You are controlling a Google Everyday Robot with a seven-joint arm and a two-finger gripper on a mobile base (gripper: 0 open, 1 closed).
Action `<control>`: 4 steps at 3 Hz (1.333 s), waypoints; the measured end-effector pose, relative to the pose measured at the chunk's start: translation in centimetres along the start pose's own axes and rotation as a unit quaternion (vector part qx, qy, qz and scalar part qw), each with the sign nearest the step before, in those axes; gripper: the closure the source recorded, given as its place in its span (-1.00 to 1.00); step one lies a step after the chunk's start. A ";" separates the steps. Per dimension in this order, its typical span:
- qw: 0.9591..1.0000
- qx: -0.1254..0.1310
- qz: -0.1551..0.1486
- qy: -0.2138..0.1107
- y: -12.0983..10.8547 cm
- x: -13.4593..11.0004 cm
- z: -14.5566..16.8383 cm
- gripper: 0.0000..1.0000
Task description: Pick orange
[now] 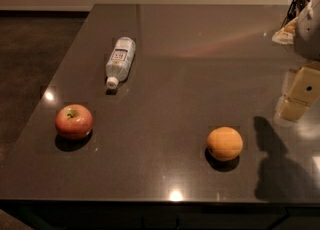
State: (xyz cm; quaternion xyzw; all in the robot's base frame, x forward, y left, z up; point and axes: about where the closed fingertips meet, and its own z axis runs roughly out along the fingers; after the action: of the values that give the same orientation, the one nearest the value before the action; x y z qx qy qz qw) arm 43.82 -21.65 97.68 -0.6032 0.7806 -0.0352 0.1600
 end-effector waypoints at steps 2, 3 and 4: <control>1.000 -0.010 -0.006 -0.012 1.3 -0.4 0.9 -1.00; 0.999 -0.032 -0.003 -0.037 3.5 -0.8 3.0 -1.00; 0.996 -0.054 -0.013 -0.065 6.1 -1.6 5.5 -1.00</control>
Offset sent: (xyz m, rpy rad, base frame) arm -0.0249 0.0216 -0.0349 0.0630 0.0507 0.0599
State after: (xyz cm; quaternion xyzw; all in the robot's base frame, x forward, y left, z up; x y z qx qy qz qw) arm 40.12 -17.71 91.31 -0.6219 0.7615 0.0439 0.1772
